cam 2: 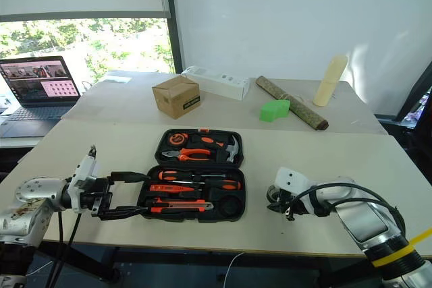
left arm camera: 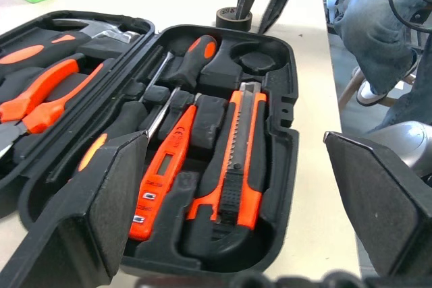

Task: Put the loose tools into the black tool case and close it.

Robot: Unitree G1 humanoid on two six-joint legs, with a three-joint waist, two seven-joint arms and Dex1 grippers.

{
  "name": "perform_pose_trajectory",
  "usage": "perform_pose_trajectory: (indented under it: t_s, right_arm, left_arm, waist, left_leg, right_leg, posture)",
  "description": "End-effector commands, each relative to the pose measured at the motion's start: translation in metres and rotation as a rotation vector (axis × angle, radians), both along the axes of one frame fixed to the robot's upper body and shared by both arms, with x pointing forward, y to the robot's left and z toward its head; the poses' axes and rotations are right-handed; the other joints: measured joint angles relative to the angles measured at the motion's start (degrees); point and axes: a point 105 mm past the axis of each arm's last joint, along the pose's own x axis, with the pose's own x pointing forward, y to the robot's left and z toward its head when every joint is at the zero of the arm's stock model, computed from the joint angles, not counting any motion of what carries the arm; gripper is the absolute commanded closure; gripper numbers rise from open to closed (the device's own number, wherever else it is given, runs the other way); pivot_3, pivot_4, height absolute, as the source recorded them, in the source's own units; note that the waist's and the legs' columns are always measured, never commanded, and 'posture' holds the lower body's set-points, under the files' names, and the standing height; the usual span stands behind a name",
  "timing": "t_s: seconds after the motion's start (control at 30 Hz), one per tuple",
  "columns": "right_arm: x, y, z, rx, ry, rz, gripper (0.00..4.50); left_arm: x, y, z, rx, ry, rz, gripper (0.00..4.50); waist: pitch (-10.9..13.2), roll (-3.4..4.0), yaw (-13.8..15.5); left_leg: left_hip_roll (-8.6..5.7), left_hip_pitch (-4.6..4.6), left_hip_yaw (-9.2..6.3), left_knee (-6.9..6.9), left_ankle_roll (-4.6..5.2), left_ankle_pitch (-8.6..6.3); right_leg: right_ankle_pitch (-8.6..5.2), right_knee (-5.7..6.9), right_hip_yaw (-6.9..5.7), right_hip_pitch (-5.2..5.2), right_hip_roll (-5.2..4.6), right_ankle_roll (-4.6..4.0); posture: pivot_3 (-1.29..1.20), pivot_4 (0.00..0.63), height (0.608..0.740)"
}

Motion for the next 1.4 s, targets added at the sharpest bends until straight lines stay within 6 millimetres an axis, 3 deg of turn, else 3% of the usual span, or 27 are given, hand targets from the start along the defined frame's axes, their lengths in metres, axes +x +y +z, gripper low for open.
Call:
perform_pose_trajectory:
  t_s: [0.03, 0.17, 0.3, 0.4, 0.6, 0.97, 1.0, 1.03, 1.07, 1.23, 1.4]
  right_arm:
    - [0.006, 0.007, 0.033, 0.044, -0.132, 0.104, 4.47]
    - [-0.016, 0.04, 0.073, 0.27, -0.154, 0.329, 4.47]
    - [-0.038, 0.071, 0.091, 0.359, -0.09, 0.473, 4.47]
    - [-0.042, 0.093, 0.068, 0.289, -0.025, 0.488, 4.47]
    - [-0.037, 0.103, 0.037, 0.212, 0.051, 0.424, 4.47]
    - [-0.017, 0.092, 0.013, 0.046, 0.107, 0.322, 4.47]
    - [-0.018, 0.092, 0.014, 0.044, 0.134, 0.318, 4.11]
    - [-0.02, 0.093, 0.016, 0.046, 0.152, 0.334, 4.11]
    - [-0.022, 0.094, 0.017, 0.047, 0.165, 0.347, 3.61]
    - [-0.03, 0.111, 0.066, 0.281, 0.075, 0.47, 2.04]
    - [-0.034, 0.086, 0.088, 0.395, 0.006, 0.466, 2.04]
  left_arm:
    - [0.002, -0.012, 0.011, -0.011, -0.045, -0.045, 0.0]
    - [0.003, -0.014, 0.009, -0.007, -0.038, -0.06, 0.0]
    - [0.004, -0.014, 0.006, -0.004, -0.031, -0.064, 0.0]
    - [0.002, -0.011, -0.001, 0.001, -0.023, -0.064, 0.0]
    - [-0.002, -0.006, -0.006, 0.022, -0.011, -0.068, 0.0]
    - [-0.002, -0.002, -0.005, 0.043, -0.016, -0.059, 0.0]
    - [-0.001, -0.002, -0.005, 0.046, -0.017, -0.056, 0.0]
    - [0.0, -0.001, -0.005, 0.047, -0.018, -0.051, 0.0]
    - [0.001, -0.001, -0.005, 0.048, -0.018, -0.048, 0.0]
    - [0.005, 0.01, -0.004, 0.038, -0.003, 0.033, 0.0]
    - [0.016, 0.035, -0.001, 0.004, 0.007, 0.223, 0.0]
  waist:
    - [0.0, 0.0, 0.05]
    - [0.01, 0.01, -0.12]
    - [0.01, 0.01, -0.35]
    - [0.0, 0.01, -0.41]
    - [0.01, 0.01, 0.08]
    - [0.01, 0.01, 0.02]
    - [0.01, 0.01, 0.01]
    - [0.01, 0.01, -0.04]
    - [0.01, 0.01, -0.01]
    - [0.01, 0.01, 0.0]
    - [0.01, 0.01, 0.05]
  left_leg:
    - [0.0, 0.0, 0.0, 0.01, 0.0, 0.0]
    - [-0.01, 0.01, 0.0, -0.01, -0.08, 0.04]
    - [0.03, 0.04, 0.0, -0.04, -0.1, 0.05]
    - [0.06, 0.05, -0.01, -0.03, -0.08, 0.04]
    - [0.01, -0.02, 0.01, 0.05, -0.11, 0.06]
    - [-0.01, -0.01, 0.04, 0.06, -0.13, 0.07]
    - [-0.01, -0.01, 0.04, 0.06, -0.14, 0.08]
    - [-0.01, 0.0, 0.04, 0.07, -0.14, 0.08]
    - [0.0, 0.0, 0.04, 0.09, -0.12, 0.07]
    - [-0.01, -0.05, 0.03, 0.06, -0.14, 0.08]
    - [0.03, -0.06, 0.02, 0.01, -0.13, 0.07]
  right_leg:
    - [0.0, 0.02, 0.0, 0.0, 0.0, 0.0]
    - [0.03, 0.02, 0.0, -0.01, 0.1, -0.04]
    - [0.07, 0.03, 0.01, -0.01, 0.19, -0.11]
    - [0.08, 0.06, 0.0, -0.02, 0.19, -0.14]
    - [0.09, 0.1, -0.02, -0.05, 0.03, -0.12]
    - [0.11, 0.09, -0.02, -0.05, 0.09, -0.09]
    - [0.11, 0.09, -0.02, -0.05, 0.09, -0.09]
    - [0.11, 0.09, -0.02, -0.03, 0.09, -0.09]
    - [0.12, 0.1, -0.01, -0.03, 0.08, -0.09]
    - [0.12, 0.07, -0.03, -0.08, 0.11, -0.1]
    - [0.13, 0.05, -0.05, -0.04, 0.1, -0.08]
  posture:
    - [0.0, 0.15, 0.74]
    - [0.0, 0.15, 0.74]
    - [0.0, 0.15, 0.74]
    - [0.0, 0.15, 0.74]
    - [0.0, 0.15, 0.74]
    - [0.0, 0.15, 0.74]
    - [0.0, 0.15, 0.74]
    - [0.0, 0.15, 0.74]
    - [0.0, 0.15, 0.74]
    - [0.0, 0.15, 0.74]
    - [0.0, 0.15, 0.74]
